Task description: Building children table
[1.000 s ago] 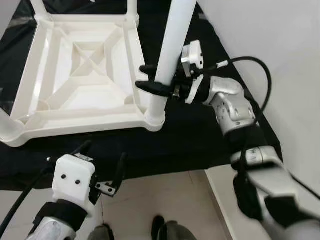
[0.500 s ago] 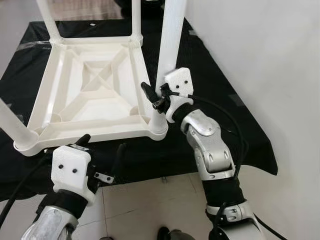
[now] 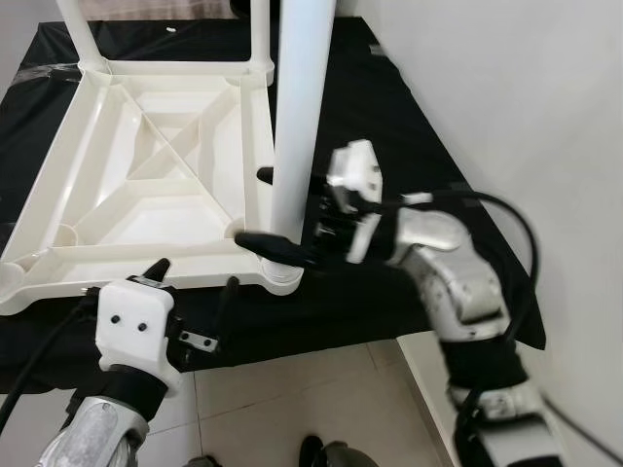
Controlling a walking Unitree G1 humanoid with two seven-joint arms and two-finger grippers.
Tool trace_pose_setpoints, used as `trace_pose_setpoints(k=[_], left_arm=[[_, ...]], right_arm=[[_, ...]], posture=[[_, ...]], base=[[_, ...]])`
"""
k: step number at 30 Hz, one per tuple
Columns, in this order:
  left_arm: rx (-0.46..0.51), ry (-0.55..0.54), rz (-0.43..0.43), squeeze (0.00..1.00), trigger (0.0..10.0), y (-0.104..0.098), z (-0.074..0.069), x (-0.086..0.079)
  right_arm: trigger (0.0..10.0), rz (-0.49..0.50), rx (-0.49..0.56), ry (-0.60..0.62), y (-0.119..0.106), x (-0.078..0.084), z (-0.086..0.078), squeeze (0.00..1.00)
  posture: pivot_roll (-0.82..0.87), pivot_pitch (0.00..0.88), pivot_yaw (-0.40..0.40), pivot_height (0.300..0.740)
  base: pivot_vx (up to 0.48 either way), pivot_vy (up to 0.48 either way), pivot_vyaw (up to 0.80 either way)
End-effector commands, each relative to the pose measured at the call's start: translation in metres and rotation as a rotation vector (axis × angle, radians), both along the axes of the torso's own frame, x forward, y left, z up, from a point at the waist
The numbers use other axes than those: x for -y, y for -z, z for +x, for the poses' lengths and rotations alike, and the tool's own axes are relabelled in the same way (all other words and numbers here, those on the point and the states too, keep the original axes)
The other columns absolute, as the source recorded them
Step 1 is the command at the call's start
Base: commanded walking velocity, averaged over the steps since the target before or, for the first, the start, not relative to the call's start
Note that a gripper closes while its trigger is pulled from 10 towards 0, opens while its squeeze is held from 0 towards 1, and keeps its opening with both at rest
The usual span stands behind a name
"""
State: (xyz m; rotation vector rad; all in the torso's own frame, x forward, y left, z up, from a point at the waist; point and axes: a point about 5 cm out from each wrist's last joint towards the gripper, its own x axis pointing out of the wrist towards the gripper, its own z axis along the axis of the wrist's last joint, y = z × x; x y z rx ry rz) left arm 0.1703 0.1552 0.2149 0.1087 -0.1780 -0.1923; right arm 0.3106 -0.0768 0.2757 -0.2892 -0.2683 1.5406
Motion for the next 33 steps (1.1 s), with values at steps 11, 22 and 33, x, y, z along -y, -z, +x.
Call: trace_pose_setpoints(k=[11, 22, 33], left_arm=[[-0.063, -0.041, 0.019, 0.0, 10.0, 0.007, -0.016, -0.006], [-0.071, -0.045, 0.014, 0.0, 10.0, 0.009, -0.019, -0.005], [-0.033, -0.026, 0.005, 0.0, 10.0, 0.002, -0.01, -0.003]], right_arm=[[10.0, -0.011, 0.012, -0.23, -0.03, -0.008, 0.017, 0.0], [0.0, -0.025, -0.064, -0.278, -0.033, 0.003, 0.032, 0.0], [0.0, 0.079, -0.141, 0.256, 0.019, 0.026, 0.036, 0.0]], posture=[[0.18, 0.283, -0.172, 0.74], [0.17, 0.293, -0.179, 0.74], [0.13, 0.246, -0.176, 0.74]], base=[[0.0, 0.0, 0.0], [0.0, 0.0, 0.0], [0.0, 0.0, 0.0]])
